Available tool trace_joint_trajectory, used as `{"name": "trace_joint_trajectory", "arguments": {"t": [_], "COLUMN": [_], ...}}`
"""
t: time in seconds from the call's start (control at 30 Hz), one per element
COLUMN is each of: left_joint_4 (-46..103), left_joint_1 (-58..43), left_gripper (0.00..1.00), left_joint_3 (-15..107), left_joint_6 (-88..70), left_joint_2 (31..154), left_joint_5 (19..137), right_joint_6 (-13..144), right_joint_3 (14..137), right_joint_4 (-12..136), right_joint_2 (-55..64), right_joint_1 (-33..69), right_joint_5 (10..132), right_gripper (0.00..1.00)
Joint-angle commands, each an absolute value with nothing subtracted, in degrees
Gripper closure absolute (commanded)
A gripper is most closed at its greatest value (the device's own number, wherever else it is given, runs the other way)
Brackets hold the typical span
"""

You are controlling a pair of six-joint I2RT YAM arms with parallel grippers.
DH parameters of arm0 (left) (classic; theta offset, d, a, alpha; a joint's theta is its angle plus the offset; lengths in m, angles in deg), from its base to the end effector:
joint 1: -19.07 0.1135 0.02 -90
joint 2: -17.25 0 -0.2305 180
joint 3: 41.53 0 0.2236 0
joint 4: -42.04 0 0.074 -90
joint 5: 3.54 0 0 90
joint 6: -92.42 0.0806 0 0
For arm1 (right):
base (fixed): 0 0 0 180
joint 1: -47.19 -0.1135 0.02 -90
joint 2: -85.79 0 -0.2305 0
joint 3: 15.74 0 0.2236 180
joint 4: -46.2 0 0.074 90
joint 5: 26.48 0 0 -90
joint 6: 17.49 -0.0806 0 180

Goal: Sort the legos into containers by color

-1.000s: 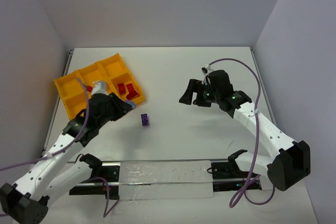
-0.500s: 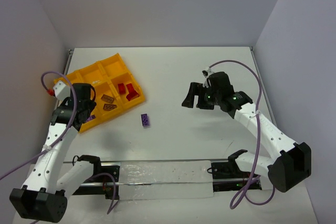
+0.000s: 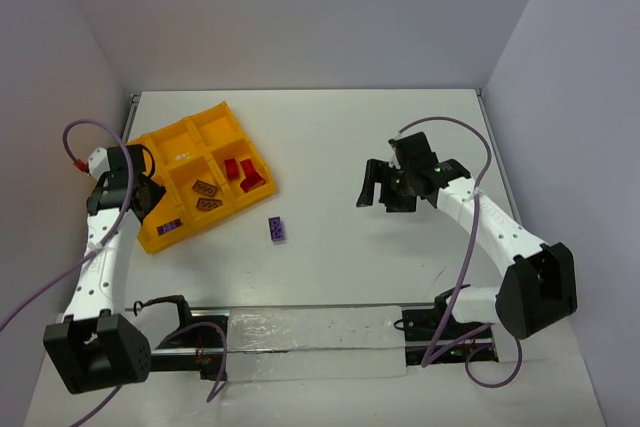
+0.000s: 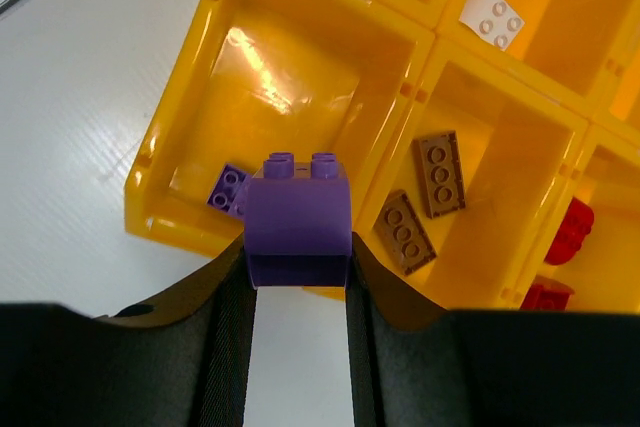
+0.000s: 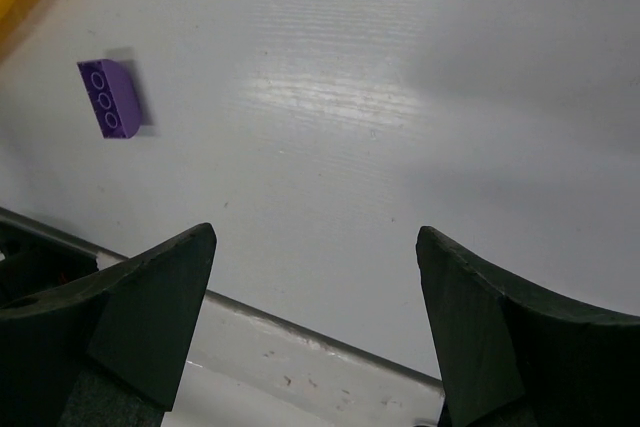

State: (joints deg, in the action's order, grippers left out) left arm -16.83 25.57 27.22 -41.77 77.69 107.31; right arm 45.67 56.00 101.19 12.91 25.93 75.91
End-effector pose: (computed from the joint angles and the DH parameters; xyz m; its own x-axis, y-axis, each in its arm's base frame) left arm 0.2177 0.0537 0.2310 -0.3199 -0.6921 -0.6471 -0.7718 0.5865 -0.2457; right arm 0.2368 0.1107 0.2025 -0.9007 0.1228 -0.4168 -0.0661 0.9094 0.4106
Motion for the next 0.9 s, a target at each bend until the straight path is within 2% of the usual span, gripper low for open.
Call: {"name": "trace_joint_trajectory", "arguments": {"t": [0.0, 0.1, 0.17, 0.23, 0.37, 0.53, 0.7, 0.87], "left_joint_4": [-6.5, -5.3, -5.0, -4.5, -4.0, -3.7, -3.5, -3.7], "left_joint_1": [27.5, 28.5, 28.8, 28.8, 28.9, 28.9, 28.9, 27.0], "left_gripper": [1.00, 0.99, 0.92, 0.63, 0.48, 0.17, 0.16, 0.21], "left_joint_3": [28.5, 28.7, 28.7, 28.0, 27.2, 26.7, 27.4, 29.4], "left_joint_6": [-36.6, -36.6, -36.7, -37.1, -37.1, -37.5, -36.4, -32.3], "left_joint_2": [82.4, 86.0, 87.0, 87.5, 87.5, 87.0, 85.0, 82.7], "left_joint_5": [103.1, 103.5, 103.4, 103.7, 103.9, 103.0, 101.2, 94.7], "right_joint_6": [48.1, 48.9, 49.0, 49.2, 49.6, 49.5, 49.2, 48.7], "right_joint_3": [61.0, 61.5, 61.4, 61.3, 61.3, 61.4, 61.5, 60.3], "right_joint_4": [102.2, 102.7, 102.8, 102.6, 102.5, 102.2, 102.1, 102.0], "right_joint_2": [9.9, 8.4, 8.4, 8.5, 8.2, 7.8, 8.4, 9.7], "right_joint_1": [27.0, 27.1, 27.3, 27.6, 27.9, 27.9, 27.9, 27.9], "right_joint_5": [75.0, 74.9, 74.8, 74.9, 75.1, 76.1, 76.5, 76.4], "right_gripper": [0.11, 0.11, 0.11, 0.11, 0.11, 0.11, 0.11, 0.11]}}
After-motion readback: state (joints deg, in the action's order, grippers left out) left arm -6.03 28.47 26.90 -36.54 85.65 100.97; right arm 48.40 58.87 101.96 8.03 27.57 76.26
